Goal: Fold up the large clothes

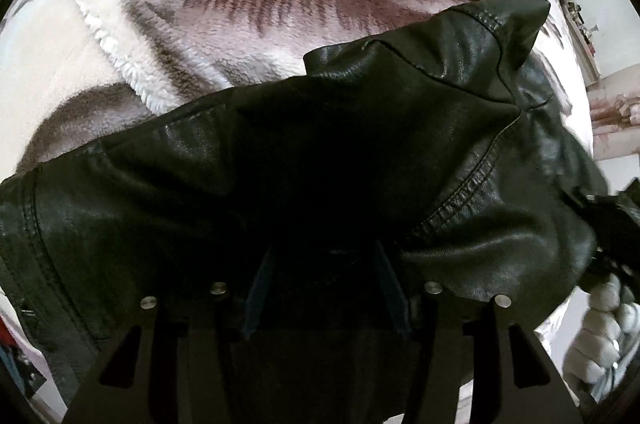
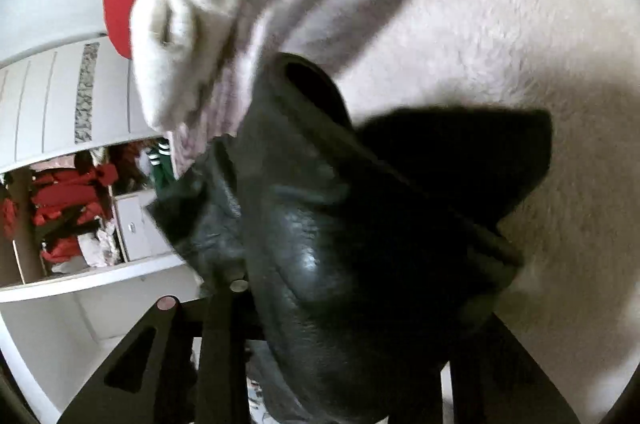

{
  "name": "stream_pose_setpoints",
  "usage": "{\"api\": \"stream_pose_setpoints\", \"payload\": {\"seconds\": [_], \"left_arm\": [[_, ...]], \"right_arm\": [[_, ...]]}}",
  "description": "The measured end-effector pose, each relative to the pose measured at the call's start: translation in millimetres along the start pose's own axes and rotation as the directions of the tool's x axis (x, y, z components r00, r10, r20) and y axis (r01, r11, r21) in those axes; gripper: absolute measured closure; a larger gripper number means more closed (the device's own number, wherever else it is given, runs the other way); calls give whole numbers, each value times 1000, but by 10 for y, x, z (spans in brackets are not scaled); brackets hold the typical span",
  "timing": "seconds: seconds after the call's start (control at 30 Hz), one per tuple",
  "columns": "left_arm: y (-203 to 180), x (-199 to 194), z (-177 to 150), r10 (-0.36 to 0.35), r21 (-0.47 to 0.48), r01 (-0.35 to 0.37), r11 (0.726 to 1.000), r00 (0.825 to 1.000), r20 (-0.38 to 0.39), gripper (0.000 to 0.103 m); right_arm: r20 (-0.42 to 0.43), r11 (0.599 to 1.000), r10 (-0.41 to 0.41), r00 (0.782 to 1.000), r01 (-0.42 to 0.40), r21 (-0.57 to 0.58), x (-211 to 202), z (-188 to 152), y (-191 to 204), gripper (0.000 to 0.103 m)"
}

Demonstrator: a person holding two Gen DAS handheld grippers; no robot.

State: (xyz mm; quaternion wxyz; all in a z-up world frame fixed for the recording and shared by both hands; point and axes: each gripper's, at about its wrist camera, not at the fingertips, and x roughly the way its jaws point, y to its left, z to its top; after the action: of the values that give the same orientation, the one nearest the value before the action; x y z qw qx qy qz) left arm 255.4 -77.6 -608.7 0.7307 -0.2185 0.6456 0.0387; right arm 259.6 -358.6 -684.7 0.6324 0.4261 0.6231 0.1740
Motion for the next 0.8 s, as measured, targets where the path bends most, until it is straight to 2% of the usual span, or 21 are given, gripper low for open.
{"api": "stream_pose_setpoints", "payload": {"seconds": [0.1,0.27,0.33,0.47,0.5,0.57,0.63,0.67,0.7,0.77,0.8], "left_arm": [[56,13,-23,-21,0,21,1000,1000,2,53],[151,-40,-42,-62,-20,62,998,998,-5,54],[280,-173,-77,-97,-56,97,994,995,-1,54],[829,-609,-331,-79,-184,86,979,996,47,53],[1005,-727,-422,-66,-218,78,973,996,62,52],[1334,-937,-610,-44,-273,68,960,995,92,32],[1737,-1163,-875,9,-338,28,941,994,106,28],[1969,-1270,-1011,37,-367,5,930,994,107,28],[2159,-1349,-1125,69,-390,-22,921,992,105,26],[2446,-1481,-1330,125,-423,-67,904,986,111,18],[2585,-1556,-1438,150,-439,-83,895,981,120,18]], "right_arm": [[19,997,29,999,-28,-74,-203,-174,333,75],[31,984,7,999,-2,-177,-307,-470,803,76],[39,965,-17,999,27,-260,-350,-613,1078,76],[30,897,-74,997,80,-435,-355,-982,1622,76],[31,868,-96,995,98,-488,-331,-1132,1779,76],[36,790,-142,989,135,-598,-215,-1419,2093,76],[49,689,-188,981,167,-705,-65,-1743,2388,76],[46,619,-215,976,172,-766,80,-1970,2562,76],[39,572,-235,971,170,-803,184,-2146,2662,76],[16,445,-293,956,151,-883,520,-2580,2826,76],[-2,362,-336,942,127,-923,748,-2891,2886,76]]}}
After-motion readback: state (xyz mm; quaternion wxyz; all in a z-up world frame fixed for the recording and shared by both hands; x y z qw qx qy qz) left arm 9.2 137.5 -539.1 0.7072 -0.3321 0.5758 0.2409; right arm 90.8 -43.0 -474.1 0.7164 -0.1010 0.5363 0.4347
